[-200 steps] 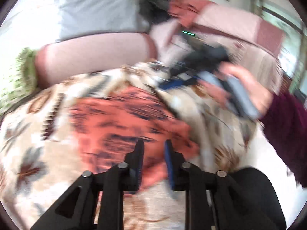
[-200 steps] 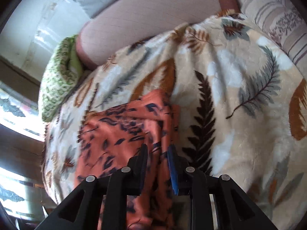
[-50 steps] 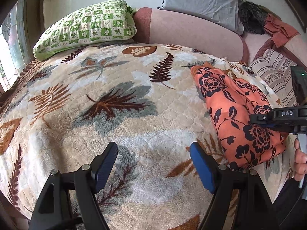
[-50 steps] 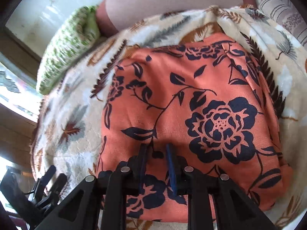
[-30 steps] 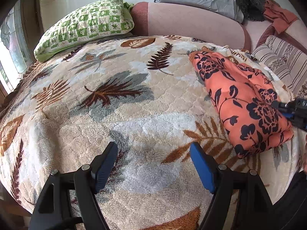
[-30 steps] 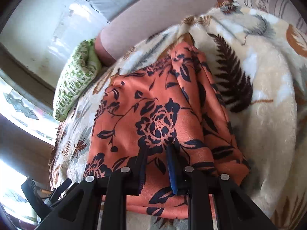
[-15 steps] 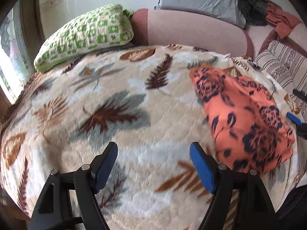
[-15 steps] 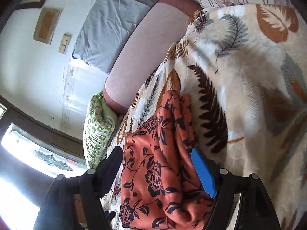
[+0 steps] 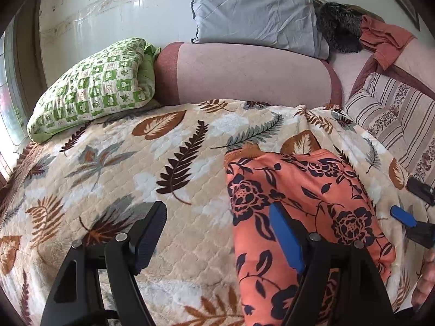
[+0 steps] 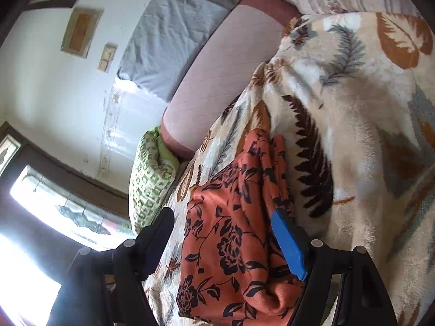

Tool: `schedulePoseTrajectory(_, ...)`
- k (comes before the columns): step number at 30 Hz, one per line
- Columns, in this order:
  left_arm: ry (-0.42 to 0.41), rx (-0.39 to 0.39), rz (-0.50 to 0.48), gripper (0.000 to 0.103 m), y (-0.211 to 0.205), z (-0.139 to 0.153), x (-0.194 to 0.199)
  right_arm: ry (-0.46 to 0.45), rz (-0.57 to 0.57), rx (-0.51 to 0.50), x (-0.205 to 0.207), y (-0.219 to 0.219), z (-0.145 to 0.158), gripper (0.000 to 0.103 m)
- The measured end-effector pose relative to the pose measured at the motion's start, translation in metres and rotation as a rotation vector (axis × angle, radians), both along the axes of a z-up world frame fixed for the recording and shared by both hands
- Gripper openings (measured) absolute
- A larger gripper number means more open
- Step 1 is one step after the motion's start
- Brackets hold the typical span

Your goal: Fold small clothes

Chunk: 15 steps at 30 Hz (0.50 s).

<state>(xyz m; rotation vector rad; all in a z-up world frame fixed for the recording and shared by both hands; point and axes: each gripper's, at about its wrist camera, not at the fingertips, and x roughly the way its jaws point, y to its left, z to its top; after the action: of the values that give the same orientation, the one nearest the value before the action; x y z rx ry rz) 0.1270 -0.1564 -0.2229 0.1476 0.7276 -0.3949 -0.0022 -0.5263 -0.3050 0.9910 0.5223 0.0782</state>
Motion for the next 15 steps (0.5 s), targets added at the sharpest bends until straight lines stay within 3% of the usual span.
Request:
schedulePoseTrajectory(1, -0.001, 0.002, 0.001, 0.078, -0.002, -0.002, 0.000, 0.004, 0.025, -0.026, 0.002, 0.006, 0.001, 0.068)
schedulePoseTrajectory(4, -0.010, 0.020, -0.013, 0.078, -0.009, -0.010, 0.001, 0.046, 0.093, -0.111, 0.011, 0.021, 0.000, 0.031)
schedulePoseTrajectory(15, 0.026, 0.008, -0.010, 0.078, -0.010, -0.020, 0.018, 0.204, 0.171, -0.179, 0.040, 0.045, -0.024, 0.029)
